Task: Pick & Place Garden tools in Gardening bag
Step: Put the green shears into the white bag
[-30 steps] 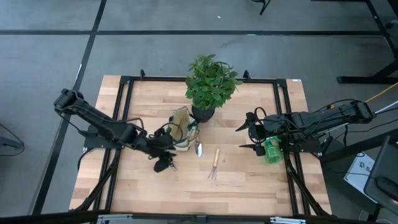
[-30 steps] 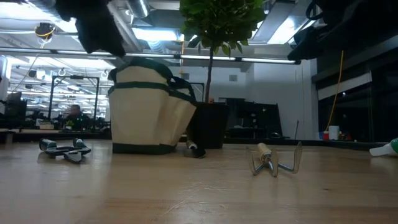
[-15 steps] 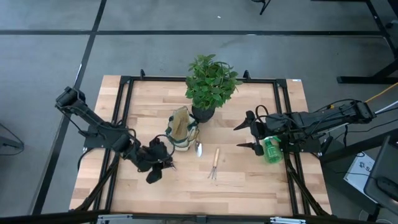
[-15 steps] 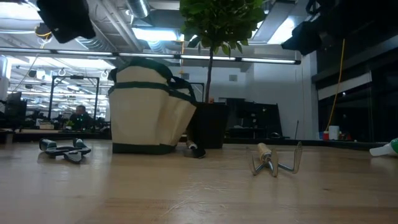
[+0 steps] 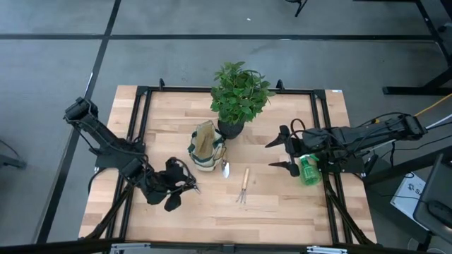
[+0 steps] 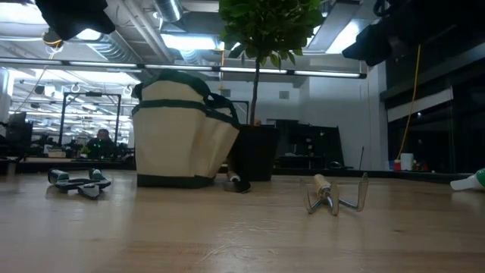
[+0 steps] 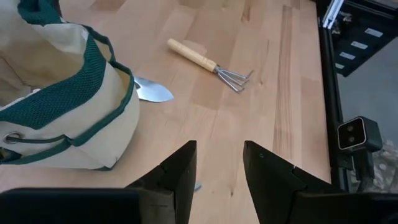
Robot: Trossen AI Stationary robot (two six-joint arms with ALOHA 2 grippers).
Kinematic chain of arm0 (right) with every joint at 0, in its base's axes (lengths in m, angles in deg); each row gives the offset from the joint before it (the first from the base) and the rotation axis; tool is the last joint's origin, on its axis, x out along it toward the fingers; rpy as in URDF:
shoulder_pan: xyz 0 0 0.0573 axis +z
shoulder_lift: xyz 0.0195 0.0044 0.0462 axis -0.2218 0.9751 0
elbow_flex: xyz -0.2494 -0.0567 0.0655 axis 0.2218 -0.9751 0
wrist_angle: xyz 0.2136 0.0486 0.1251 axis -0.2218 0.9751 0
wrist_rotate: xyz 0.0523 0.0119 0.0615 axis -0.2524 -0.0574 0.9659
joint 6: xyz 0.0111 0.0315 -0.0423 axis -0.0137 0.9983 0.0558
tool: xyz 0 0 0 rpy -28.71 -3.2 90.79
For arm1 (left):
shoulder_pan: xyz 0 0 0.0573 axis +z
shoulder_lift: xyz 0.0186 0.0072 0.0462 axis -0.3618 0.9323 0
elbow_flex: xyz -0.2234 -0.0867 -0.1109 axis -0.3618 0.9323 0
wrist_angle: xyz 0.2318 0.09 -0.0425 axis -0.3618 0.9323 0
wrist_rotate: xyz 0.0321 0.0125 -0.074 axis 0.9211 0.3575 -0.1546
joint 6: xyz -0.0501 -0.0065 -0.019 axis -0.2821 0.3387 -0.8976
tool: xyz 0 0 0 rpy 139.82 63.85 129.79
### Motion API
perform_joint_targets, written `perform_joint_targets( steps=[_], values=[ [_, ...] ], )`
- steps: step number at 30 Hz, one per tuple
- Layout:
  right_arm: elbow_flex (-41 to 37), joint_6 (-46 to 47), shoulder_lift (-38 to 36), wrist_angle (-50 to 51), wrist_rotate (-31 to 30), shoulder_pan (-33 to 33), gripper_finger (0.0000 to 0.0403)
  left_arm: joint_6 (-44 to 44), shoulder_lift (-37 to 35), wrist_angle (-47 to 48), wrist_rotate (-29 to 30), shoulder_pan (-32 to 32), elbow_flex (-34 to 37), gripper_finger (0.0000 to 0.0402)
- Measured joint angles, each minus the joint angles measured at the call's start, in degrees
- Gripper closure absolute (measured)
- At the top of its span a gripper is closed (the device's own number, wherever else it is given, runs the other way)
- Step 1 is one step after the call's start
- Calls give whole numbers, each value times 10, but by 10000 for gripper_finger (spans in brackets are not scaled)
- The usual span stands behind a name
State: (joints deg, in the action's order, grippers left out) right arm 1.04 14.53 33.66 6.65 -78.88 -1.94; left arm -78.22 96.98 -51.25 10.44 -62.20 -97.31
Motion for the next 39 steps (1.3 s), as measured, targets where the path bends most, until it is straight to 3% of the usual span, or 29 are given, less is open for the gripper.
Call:
perform_joint_targets(
  steps=[10,17,22,28,39],
  values=[
    [-25,-9,-50,-10,0,9,62,22,0,0,-1,0,0,274],
    [-121,-53,-120,-167,31,9,62,47,0,0,-1,0,0,274],
    [-135,-56,-184,-148,34,9,62,62,0,0,-3,3,0,274],
    [-137,-54,-250,-58,37,9,62,82,0,1,-4,3,0,274],
    [-224,-89,-326,-102,60,9,62,107,0,4,3,16,0,274]
  ],
)
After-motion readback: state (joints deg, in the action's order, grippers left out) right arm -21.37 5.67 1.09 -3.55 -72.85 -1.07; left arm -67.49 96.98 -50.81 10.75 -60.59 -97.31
